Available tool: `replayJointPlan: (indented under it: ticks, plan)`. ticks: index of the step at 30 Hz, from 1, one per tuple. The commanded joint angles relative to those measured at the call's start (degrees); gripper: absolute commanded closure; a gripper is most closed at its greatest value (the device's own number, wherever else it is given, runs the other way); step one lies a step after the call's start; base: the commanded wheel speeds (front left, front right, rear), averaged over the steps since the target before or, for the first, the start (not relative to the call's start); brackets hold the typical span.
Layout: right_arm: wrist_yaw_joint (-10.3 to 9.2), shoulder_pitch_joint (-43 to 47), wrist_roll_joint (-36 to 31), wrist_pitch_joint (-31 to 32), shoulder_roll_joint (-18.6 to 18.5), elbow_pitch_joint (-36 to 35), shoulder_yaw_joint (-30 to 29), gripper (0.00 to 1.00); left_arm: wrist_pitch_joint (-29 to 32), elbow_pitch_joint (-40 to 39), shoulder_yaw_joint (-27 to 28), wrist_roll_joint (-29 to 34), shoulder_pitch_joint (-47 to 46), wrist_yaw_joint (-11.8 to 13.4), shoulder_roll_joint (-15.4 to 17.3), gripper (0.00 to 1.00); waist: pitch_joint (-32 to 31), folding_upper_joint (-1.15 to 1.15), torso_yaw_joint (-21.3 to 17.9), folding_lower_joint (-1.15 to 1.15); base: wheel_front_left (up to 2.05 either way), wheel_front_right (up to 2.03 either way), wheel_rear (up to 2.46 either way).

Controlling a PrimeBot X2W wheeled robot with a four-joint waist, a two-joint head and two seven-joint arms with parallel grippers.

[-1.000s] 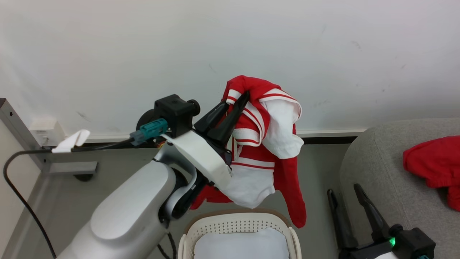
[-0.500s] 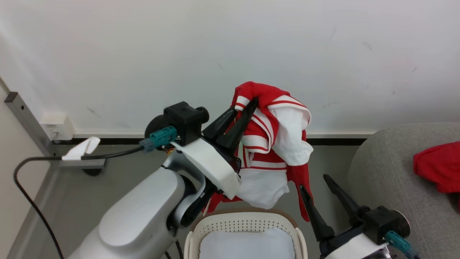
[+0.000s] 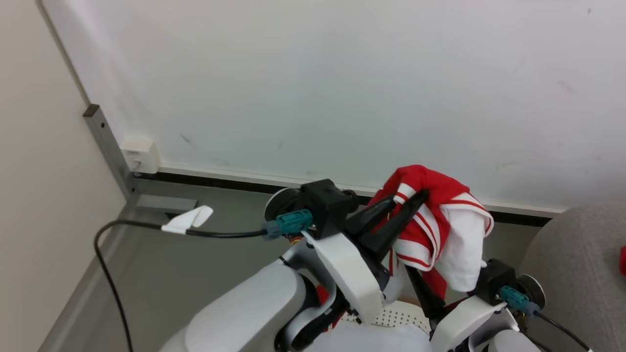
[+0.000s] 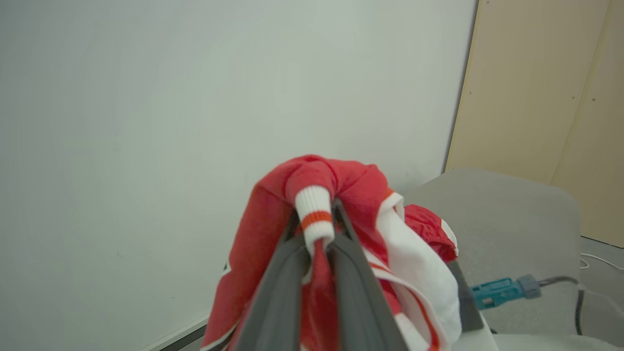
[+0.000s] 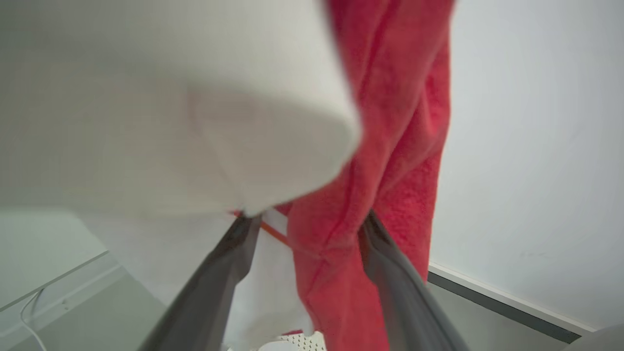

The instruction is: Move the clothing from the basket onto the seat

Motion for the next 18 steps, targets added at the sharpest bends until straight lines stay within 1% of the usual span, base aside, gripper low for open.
replayJointPlan:
  ticks: [1, 2, 3, 4, 5, 6, 11, 18]
  plan:
    - [-0.14, -1.04, 0.59, -0.50, -0.20, 0.51, 0.03, 0.00, 0.14, -0.27, -0.08, -0.10, 0.69, -0.17, -0.07, 1.00, -0.43, 0.00, 1.16, 0.00, 0.00, 0.00, 0.00]
    - [-0.15, -1.64, 0.89, -0.54, -0.17, 1.64, 0.37, 0.00, 0.30, -0.47, -0.44, -0.18, 0.77, -0.27, -0.23, 1.00, -0.53, 0.00, 1.60, 0.00, 0.00, 0.00, 0.00]
    - [-0.14, -2.29, 1.10, -0.91, -0.26, 2.57, 0.80, 0.13, 0.61, -0.72, -0.79, -0.25, 0.84, -0.41, -0.42, 1.00, -0.62, 0.00, 2.01, 0.00, 0.00, 0.00, 0.00]
    - [-0.14, -2.93, 1.50, -1.38, -0.30, 3.36, 1.20, 0.51, 0.73, -0.95, -1.05, -0.32, 0.89, -0.43, -0.59, 1.00, -0.71, 0.00, 2.36, 0.00, 0.00, 0.00, 0.00]
    - [-0.15, -3.52, 1.91, -1.83, -0.49, 4.23, 1.47, 0.81, 0.95, -1.20, -1.23, -0.41, 0.85, -0.48, -0.72, 1.00, -0.76, 0.00, 2.69, 0.00, 0.00, 0.00, 0.00]
    - [-0.14, -4.08, 2.10, -2.26, -0.76, 4.95, 1.95, 1.00, 1.17, -1.34, -1.34, -0.51, 0.82, -0.51, -0.75, 1.00, -0.79, 0.00, 2.94, 0.00, 0.00, 0.00, 0.00]
    - [-0.15, -6.00, 4.12, -4.16, -1.18, 7.39, 3.39, 1.00, 1.62, -1.11, -1.20, -0.99, 1.34, -0.06, 0.03, 1.00, -0.86, 0.00, 3.74, 0.00, 0.00, 0.00, 0.00]
    - [-0.14, -5.53, 5.90, -5.26, -1.31, 7.28, 3.78, 1.00, 1.10, 0.07, -0.01, -1.87, 1.81, 0.45, 1.38, 1.00, -0.37, 0.00, 3.38, 0.00, 0.00, 0.00, 0.00]
